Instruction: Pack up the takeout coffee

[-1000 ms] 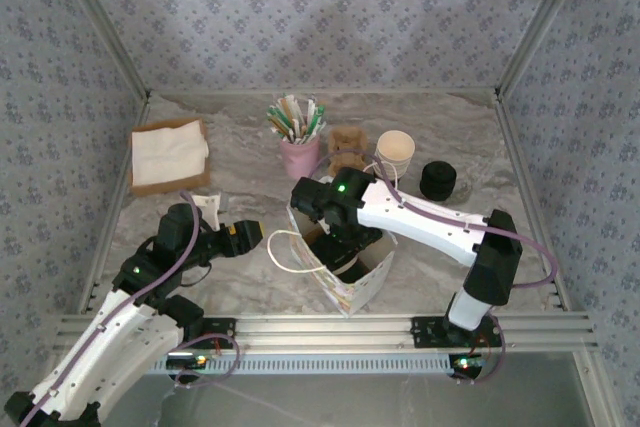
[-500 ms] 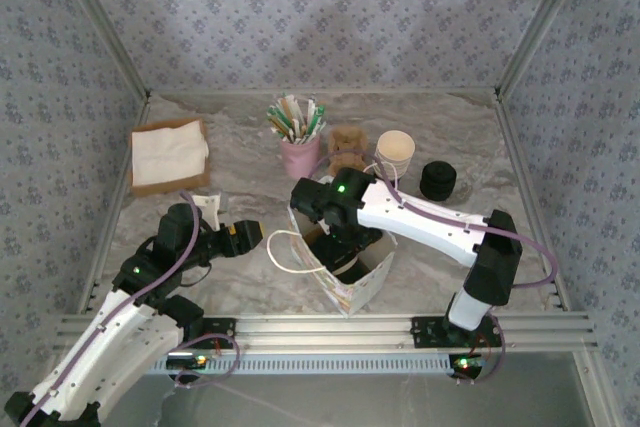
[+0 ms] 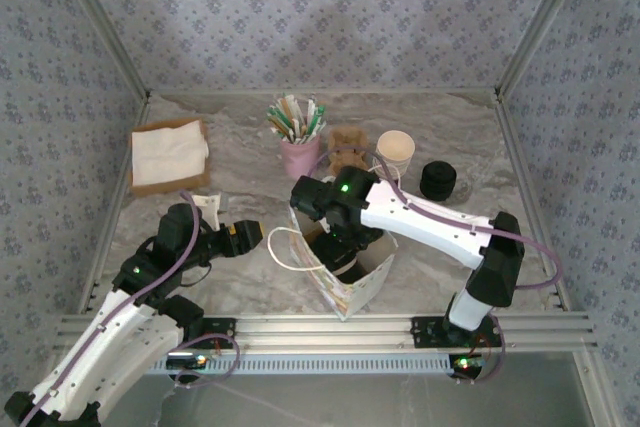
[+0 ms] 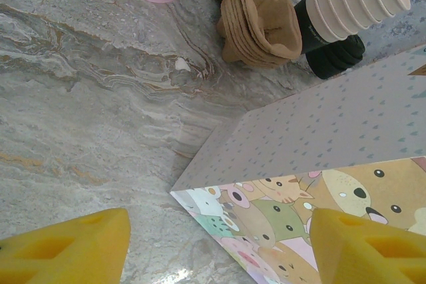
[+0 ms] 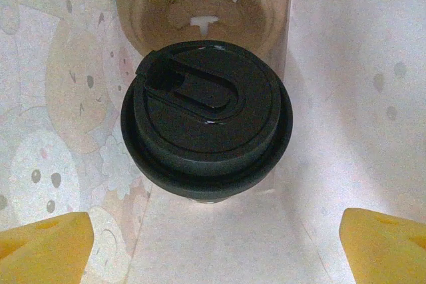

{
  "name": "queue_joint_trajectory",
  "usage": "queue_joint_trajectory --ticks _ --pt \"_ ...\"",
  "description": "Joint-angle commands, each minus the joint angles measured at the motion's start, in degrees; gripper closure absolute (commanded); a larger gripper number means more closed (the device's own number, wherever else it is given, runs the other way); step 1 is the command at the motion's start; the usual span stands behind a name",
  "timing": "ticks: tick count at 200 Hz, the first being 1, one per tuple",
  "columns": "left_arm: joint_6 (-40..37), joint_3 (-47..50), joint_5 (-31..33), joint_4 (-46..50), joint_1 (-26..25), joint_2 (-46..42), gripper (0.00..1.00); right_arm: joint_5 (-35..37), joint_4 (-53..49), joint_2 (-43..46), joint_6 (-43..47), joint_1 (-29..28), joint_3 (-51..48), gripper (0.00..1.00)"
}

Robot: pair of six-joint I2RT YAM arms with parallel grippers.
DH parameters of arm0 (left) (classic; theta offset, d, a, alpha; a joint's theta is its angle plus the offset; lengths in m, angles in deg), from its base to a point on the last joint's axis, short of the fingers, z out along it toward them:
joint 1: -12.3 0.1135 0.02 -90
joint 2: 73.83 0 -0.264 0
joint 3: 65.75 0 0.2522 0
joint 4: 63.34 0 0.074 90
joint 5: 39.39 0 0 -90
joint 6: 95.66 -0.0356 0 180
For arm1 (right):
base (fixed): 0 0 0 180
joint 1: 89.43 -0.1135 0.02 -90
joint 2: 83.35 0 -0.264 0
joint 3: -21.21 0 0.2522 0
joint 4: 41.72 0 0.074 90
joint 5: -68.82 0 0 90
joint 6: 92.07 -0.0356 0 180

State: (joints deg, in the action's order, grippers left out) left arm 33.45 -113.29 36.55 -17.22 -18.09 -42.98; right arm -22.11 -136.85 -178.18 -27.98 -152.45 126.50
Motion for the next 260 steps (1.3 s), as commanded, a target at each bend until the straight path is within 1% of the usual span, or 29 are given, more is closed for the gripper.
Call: queue_joint_trajectory --ticks 1,83,144,196,221,226,260 --pt "0.0 0.4 0.4 -0.7 -0.4 -0.4 0.28 1.0 -2.6 1.7 -1.1 -0.6 2.0 0.03" --pt "0.1 0.1 0.4 -0.5 -0.4 -0.4 0.28 1.9 -3.5 2.4 -1.7 -1.1 3.4 0.03" --pt "-0.1 -0.7 0.5 0.2 -0.3 -0.8 0.28 1.5 -2.5 1.5 -1.8 -1.2 2.3 0.03" --pt "-0.8 -3.8 2.3 4.7 -0.4 -3.7 0.3 1.2 -1.9 0.1 -1.7 -1.2 2.7 0.03" --pt "-1.1 -5.5 3.4 6.1 -0.3 -5.2 0.33 1.3 -1.8 -0.7 -1.7 -1.3 3.0 0.04" --pt "-1.4 -5.8 3.4 8.0 -0.3 -5.5 0.34 1.3 -1.7 -0.9 -1.7 -1.4 3.0 0.04" --pt "-1.9 -9.6 4.4 11.9 -0.4 -7.3 0.37 1.1 -1.4 -1.2 -1.6 -1.4 3.0 0.04"
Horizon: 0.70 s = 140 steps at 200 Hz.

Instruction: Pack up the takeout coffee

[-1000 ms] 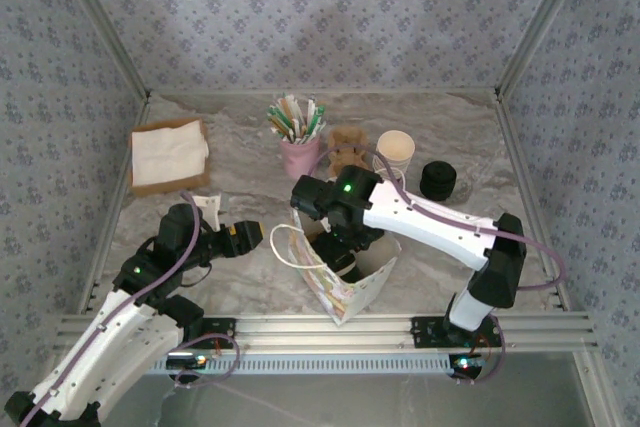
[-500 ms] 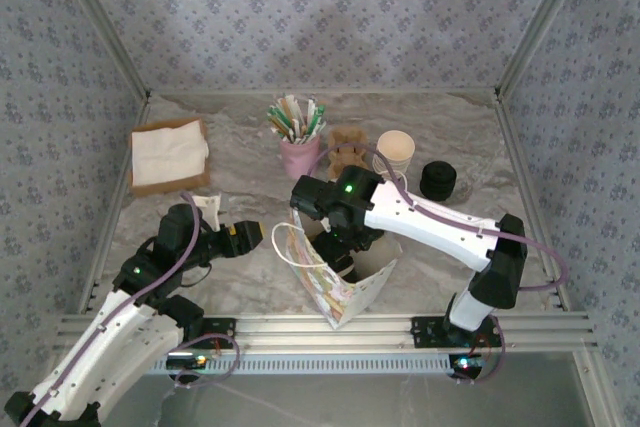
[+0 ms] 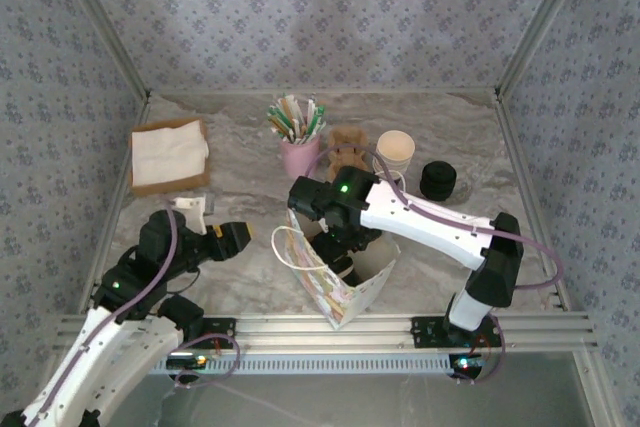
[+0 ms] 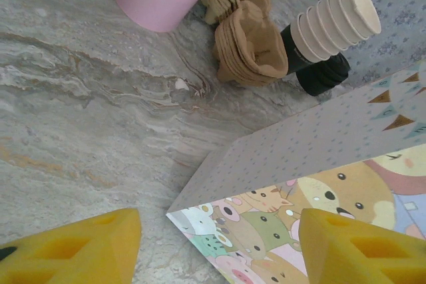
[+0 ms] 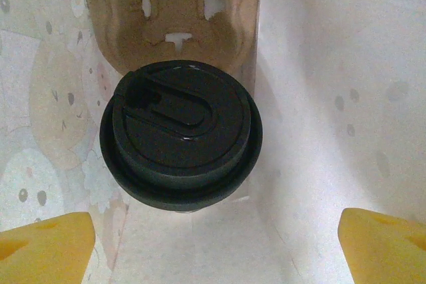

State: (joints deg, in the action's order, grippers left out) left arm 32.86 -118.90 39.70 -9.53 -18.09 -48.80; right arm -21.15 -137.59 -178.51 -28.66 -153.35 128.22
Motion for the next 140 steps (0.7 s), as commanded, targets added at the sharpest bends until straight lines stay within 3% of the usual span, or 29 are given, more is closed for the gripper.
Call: queue_joint_trajectory --ticks 1,69,140 --pt "-1.3 -4.0 1.2 4.3 -0.3 -1.5 0.38 0.1 -0.6 -0.9 -0.9 -0.5 1.2 0.04" --pt "1.2 -11.5 -3.3 8.3 -0.3 -5.5 0.35 0.0 -0.3 -1.0 -0.9 -0.6 1.1 0.04" --pt "10.9 -12.3 -19.2 -5.6 -0.3 -3.3 0.26 -0.1 -0.5 -1.3 -0.9 -0.7 1.3 0.04"
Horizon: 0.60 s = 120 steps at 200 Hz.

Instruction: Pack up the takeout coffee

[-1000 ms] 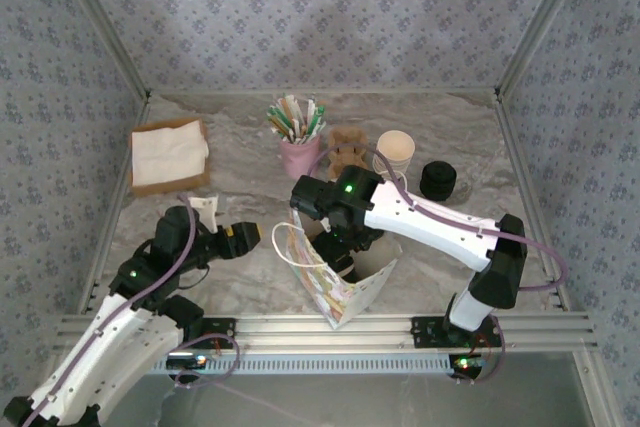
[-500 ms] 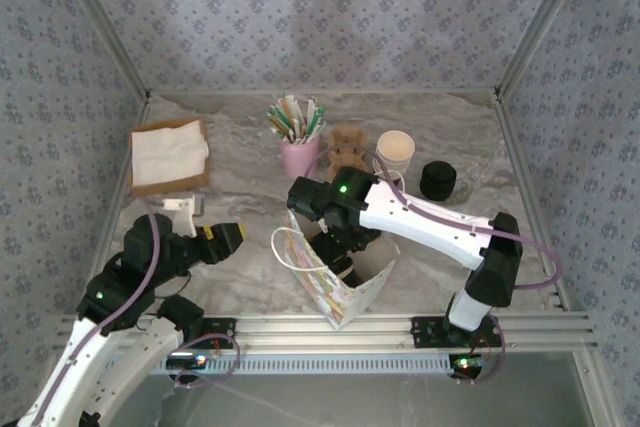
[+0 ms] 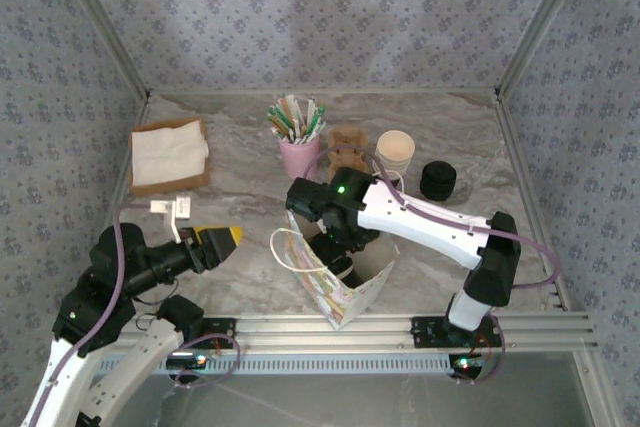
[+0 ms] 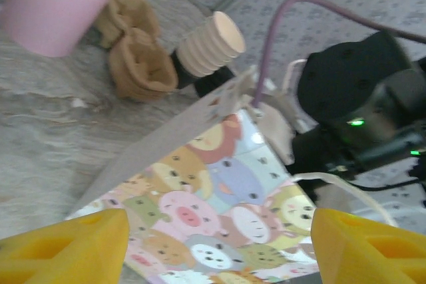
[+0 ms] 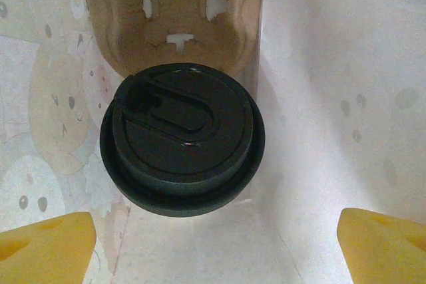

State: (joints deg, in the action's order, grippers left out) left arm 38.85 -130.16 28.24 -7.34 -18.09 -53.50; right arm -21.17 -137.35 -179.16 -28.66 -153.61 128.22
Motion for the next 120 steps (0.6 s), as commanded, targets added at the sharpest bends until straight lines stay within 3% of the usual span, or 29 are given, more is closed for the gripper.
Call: queue_joint_trajectory --ticks 1,79,120 --pt "5.2 -1.0 -7.9 -8.1 -0.4 1.4 0.26 -0.1 -0.8 -0.7 -0.9 -0.4 1.3 0.04" --pt "12.4 -1.5 -15.5 -15.0 -0.5 4.2 0.25 -0.2 -0.5 -1.6 -0.8 -0.5 2.0 0.05" --pt "12.7 -1.3 -16.1 -16.0 -4.0 7.3 0.25 -0.2 -0.7 -2.1 -0.8 -0.5 2.4 0.05"
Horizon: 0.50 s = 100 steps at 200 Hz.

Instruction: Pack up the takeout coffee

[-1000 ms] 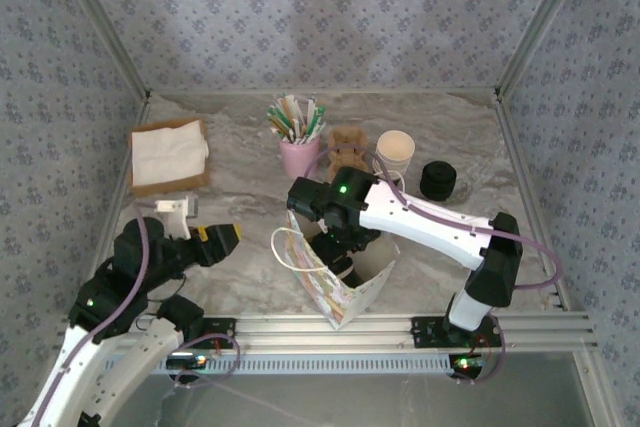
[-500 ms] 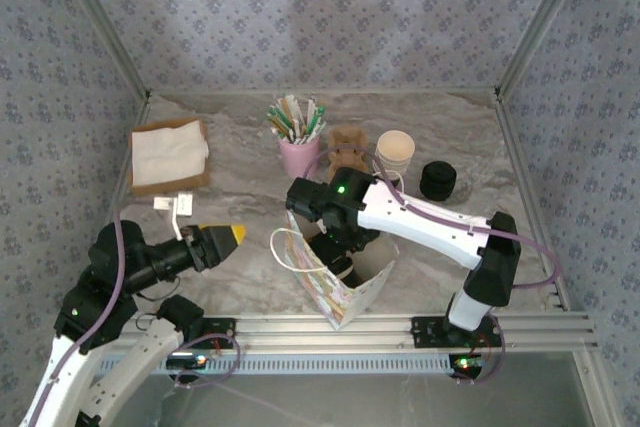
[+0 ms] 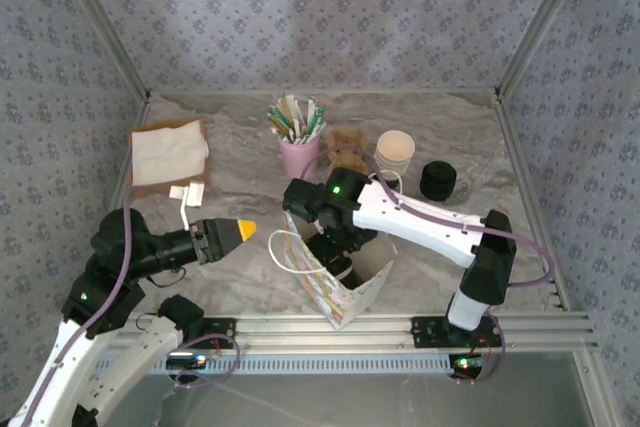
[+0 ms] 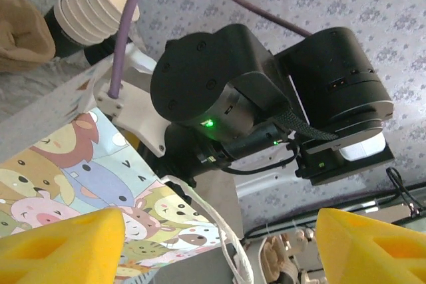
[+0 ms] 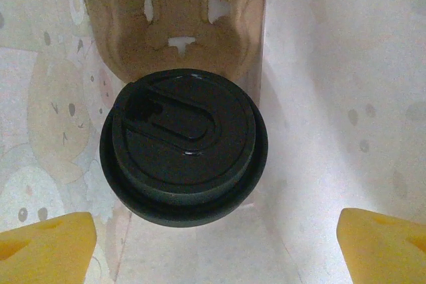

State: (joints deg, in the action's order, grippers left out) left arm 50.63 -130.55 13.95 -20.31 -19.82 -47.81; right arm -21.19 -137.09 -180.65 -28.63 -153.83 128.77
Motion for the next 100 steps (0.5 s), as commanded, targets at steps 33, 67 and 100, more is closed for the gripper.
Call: queue_joint_trajectory --ticks 33,67,100 --pt "-0.9 -1.2 2.4 -1.2 -8.8 4.2 0.28 -0.2 -1.0 -0.6 -0.9 -0.4 2.0 0.05" --pt "-2.8 -1.5 8.5 -0.5 -17.8 7.5 0.33 -0.2 -1.0 -0.7 -0.9 -0.5 1.9 0.05" --pt "-4.3 -2.1 14.1 0.5 -24.9 10.2 0.43 -0.3 -1.3 -0.5 -0.9 -0.4 1.9 0.05"
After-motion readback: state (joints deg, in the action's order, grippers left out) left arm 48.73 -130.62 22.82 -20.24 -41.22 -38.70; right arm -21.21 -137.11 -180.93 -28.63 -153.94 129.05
